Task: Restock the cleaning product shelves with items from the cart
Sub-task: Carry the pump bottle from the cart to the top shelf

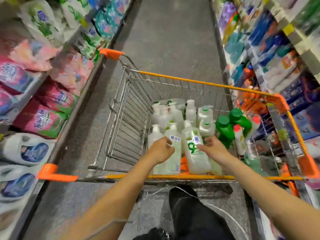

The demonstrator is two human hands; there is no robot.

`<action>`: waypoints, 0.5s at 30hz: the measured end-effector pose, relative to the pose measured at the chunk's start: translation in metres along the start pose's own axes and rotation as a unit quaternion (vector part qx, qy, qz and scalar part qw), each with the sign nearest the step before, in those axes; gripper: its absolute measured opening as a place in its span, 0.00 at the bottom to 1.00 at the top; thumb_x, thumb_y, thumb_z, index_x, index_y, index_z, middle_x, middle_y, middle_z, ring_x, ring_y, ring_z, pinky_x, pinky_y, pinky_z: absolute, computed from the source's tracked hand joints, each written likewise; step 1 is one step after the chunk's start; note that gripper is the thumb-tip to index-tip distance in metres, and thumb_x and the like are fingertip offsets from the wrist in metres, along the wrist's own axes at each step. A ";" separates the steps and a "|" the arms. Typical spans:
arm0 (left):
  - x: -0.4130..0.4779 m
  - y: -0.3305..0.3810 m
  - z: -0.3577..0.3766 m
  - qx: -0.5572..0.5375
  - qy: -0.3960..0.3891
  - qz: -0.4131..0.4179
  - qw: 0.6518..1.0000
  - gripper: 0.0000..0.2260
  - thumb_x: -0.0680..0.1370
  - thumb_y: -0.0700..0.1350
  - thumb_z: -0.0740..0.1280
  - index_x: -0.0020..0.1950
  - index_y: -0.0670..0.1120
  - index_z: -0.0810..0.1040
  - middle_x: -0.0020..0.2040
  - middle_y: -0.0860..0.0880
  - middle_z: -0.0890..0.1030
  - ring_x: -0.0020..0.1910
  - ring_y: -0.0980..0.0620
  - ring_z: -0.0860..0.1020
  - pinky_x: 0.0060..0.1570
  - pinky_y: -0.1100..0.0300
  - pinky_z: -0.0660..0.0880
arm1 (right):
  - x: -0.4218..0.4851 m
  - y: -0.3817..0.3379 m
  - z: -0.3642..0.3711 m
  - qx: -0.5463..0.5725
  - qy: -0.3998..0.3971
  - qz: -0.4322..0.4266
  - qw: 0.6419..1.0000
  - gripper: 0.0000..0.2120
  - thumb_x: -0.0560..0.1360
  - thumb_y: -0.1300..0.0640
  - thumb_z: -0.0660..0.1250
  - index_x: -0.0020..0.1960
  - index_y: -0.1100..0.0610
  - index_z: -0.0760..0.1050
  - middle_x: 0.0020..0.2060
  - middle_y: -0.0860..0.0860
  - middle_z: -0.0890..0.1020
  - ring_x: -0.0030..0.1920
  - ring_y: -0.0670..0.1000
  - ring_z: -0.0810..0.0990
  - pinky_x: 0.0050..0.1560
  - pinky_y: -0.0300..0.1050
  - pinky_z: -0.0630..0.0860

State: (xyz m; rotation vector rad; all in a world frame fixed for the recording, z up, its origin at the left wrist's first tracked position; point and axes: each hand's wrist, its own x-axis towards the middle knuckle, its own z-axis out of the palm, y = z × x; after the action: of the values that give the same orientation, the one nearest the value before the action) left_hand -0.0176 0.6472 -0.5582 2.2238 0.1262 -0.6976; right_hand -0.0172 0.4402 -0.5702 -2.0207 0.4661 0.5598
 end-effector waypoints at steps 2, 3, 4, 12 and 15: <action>0.025 0.002 0.008 -0.029 -0.003 -0.019 0.999 0.15 0.80 0.44 0.63 0.66 0.41 0.72 0.59 0.43 0.79 0.56 0.46 0.76 0.44 0.65 0.67 | 0.036 0.009 0.007 -0.029 -0.033 0.030 0.999 0.31 0.74 0.52 0.72 0.71 0.61 0.63 0.64 0.56 0.73 0.61 0.57 0.75 0.55 0.48 0.72; 0.035 0.002 0.013 -0.042 -0.011 -0.033 0.999 0.15 0.80 0.43 0.62 0.66 0.41 0.72 0.58 0.43 0.79 0.55 0.46 0.77 0.41 0.66 0.66 | 0.051 0.015 0.010 -0.029 -0.052 0.040 0.997 0.33 0.74 0.51 0.72 0.71 0.61 0.61 0.65 0.56 0.73 0.62 0.56 0.74 0.58 0.49 0.73; 0.044 0.002 0.017 -0.055 -0.018 -0.047 0.997 0.14 0.80 0.43 0.62 0.65 0.41 0.73 0.57 0.43 0.79 0.54 0.46 0.77 0.41 0.66 0.67 | 0.062 0.021 0.014 -0.024 -0.068 0.051 0.996 0.36 0.72 0.51 0.73 0.72 0.60 0.59 0.66 0.55 0.72 0.63 0.56 0.74 0.61 0.52 0.73; 0.099 0.001 0.068 -0.093 -0.100 -0.121 0.983 0.07 0.80 0.40 0.60 0.44 0.41 0.74 0.45 0.40 0.78 0.50 0.41 0.76 0.47 0.53 0.72 | 0.119 0.076 0.025 0.085 -0.081 0.154 0.981 0.42 0.58 0.33 0.77 0.61 0.58 0.72 0.54 0.56 0.82 0.50 0.55 0.83 0.53 0.53 0.80; 0.110 -0.009 0.093 -0.135 -0.130 -0.139 0.972 0.08 0.78 0.41 0.62 0.51 0.38 0.76 0.54 0.35 0.79 0.48 0.41 0.78 0.45 0.51 0.76 | 0.112 0.066 0.027 0.096 -0.087 0.162 0.978 0.17 0.78 0.44 0.64 0.54 0.58 0.77 0.47 0.56 0.84 0.45 0.54 0.84 0.44 0.45 0.80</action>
State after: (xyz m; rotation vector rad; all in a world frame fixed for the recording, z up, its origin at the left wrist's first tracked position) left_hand 0.0314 0.5724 -0.6713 1.8537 0.3829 -1.0516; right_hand 0.0343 0.4214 -0.6910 -1.7036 0.7212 0.8490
